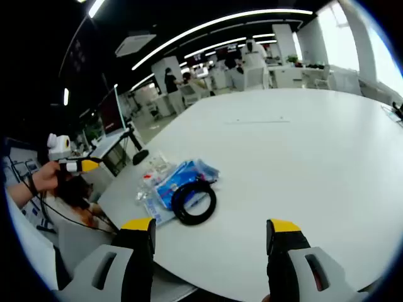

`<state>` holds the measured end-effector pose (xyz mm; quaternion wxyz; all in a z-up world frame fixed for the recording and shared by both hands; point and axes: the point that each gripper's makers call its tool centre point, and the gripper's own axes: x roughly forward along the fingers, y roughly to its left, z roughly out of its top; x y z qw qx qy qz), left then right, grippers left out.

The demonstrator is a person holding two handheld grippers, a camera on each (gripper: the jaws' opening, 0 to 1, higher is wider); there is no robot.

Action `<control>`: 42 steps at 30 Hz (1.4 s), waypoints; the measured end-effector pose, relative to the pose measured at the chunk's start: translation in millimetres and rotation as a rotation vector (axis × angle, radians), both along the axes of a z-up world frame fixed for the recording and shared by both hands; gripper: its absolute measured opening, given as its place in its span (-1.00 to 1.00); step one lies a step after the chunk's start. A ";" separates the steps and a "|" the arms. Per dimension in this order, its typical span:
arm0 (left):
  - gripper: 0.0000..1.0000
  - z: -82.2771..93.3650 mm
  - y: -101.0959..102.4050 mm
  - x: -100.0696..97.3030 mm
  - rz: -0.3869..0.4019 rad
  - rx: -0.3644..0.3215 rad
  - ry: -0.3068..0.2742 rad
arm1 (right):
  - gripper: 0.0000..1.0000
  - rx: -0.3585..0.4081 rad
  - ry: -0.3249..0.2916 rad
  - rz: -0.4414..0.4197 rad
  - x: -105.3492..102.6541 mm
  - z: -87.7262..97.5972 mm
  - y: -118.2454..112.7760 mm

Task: Arrange the tabletop items into an orderly group along one side of the table until the central work area is clear of visible clutter.

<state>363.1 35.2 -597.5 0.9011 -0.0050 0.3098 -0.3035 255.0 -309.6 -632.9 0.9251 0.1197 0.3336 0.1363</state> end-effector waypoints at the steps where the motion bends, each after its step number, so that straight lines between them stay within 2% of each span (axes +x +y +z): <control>1: 0.17 0.8 0.6 0.7 0.002 -0.001 0.000 | 0.44 -0.003 0.002 -0.001 -0.5 -0.4 -0.6; 8: 0.15 8.7 5.4 2.6 0.022 -0.010 -0.015 | 0.44 0.004 0.003 -0.002 -2.7 -1.7 -2.1; 24: 0.14 10.2 10.4 1.8 0.031 0.000 -0.011 | 0.40 0.006 -0.002 0.013 4.4 0.1 3.3; 30: 0.12 2.3 13.3 -0.8 0.045 -0.033 0.004 | 0.40 0.005 0.009 0.005 1.9 -5.2 3.0; 36: 0.09 -4.8 13.4 -6.2 0.045 -0.040 0.019 | 0.40 0.019 -0.008 -0.008 1.0 -0.5 5.0; 42: 0.03 -8.1 13.0 -2.5 0.057 -0.060 0.023 | 0.38 0.017 -0.005 -0.027 -5.8 0.4 1.7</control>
